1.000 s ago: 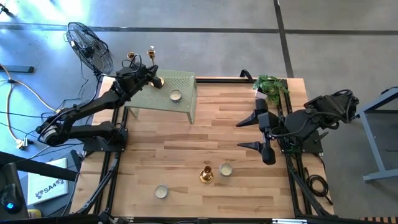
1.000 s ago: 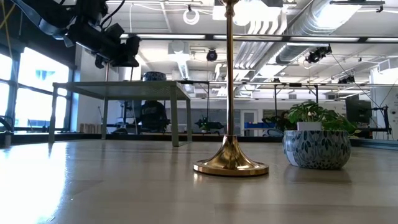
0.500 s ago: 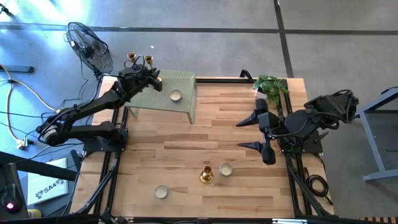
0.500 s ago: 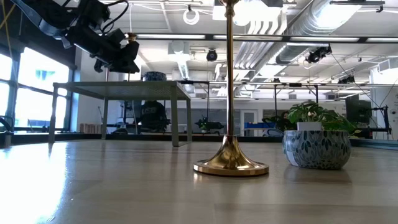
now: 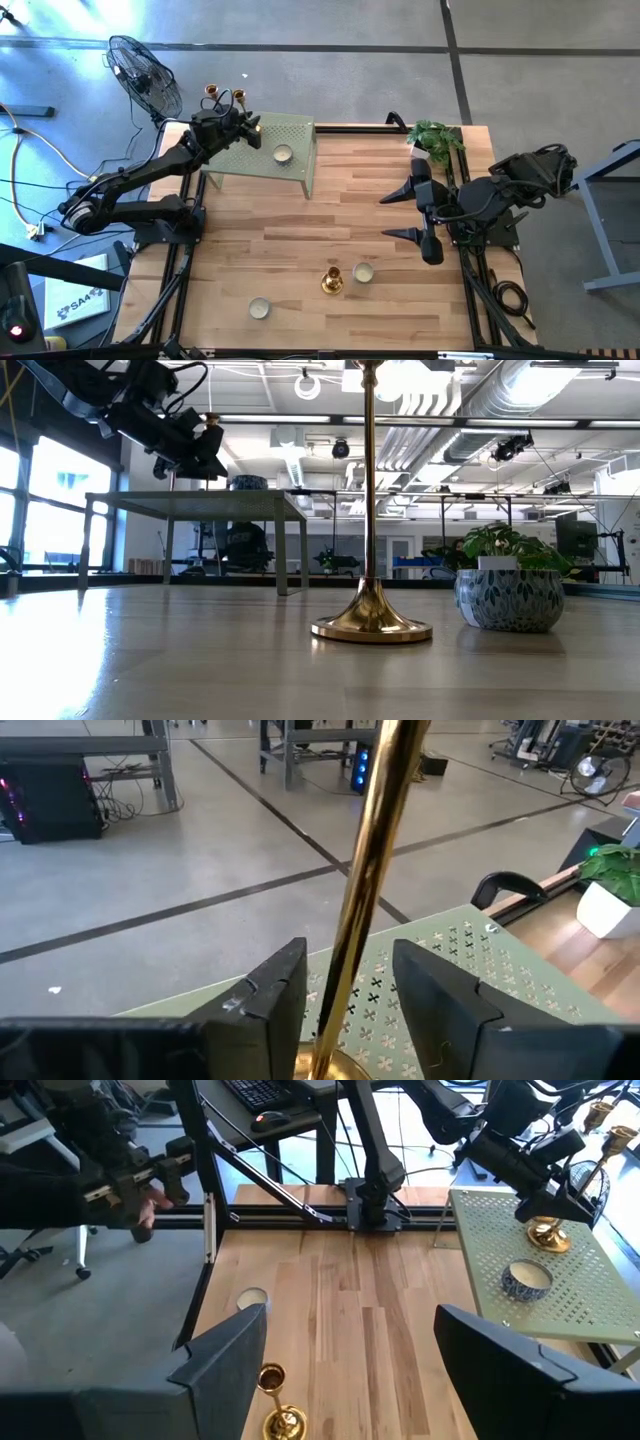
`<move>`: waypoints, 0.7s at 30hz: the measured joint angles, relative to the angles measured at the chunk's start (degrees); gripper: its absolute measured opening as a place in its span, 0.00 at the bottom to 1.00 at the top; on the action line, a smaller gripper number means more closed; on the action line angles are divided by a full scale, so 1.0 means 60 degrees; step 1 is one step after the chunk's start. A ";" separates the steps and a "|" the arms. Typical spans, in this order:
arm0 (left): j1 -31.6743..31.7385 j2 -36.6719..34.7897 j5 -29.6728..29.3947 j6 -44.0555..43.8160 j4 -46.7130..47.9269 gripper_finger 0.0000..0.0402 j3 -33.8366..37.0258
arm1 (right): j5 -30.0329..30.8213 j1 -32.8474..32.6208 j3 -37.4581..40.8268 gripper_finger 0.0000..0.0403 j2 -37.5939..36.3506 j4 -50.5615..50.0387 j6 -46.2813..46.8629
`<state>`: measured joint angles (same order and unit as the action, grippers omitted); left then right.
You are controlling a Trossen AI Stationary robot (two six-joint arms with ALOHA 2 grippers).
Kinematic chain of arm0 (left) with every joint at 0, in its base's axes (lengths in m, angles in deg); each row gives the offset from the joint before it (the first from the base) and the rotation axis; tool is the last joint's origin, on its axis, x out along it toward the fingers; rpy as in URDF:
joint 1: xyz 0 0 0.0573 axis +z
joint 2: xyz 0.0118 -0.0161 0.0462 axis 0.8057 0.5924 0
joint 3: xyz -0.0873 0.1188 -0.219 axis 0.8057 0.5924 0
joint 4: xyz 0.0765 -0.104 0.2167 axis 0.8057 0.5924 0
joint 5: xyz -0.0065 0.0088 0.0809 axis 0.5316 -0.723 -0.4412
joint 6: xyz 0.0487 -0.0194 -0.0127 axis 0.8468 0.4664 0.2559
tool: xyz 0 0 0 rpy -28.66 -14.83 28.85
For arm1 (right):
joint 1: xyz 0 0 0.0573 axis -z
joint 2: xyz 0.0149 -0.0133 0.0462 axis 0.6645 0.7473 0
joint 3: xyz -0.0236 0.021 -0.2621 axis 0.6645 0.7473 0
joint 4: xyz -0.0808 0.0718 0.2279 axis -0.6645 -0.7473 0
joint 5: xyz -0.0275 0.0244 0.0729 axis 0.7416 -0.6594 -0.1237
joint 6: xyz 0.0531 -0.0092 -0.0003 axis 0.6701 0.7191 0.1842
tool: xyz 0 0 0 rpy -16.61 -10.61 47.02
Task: Pick & Place candle stick holders
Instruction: Put the right blue patterned round candle on the shelf
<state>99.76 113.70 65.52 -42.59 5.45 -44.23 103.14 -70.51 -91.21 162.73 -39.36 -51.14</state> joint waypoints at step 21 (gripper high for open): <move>0.0007 -0.0044 0.1434 0.0357 0.0335 0.38 -0.0011 | 0.0012 0.0000 -0.0001 0.71 0.0113 -0.0028 0.0209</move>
<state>99.80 113.44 74.13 -40.45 7.46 -44.29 103.21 -70.51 -91.21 163.41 -39.53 -49.89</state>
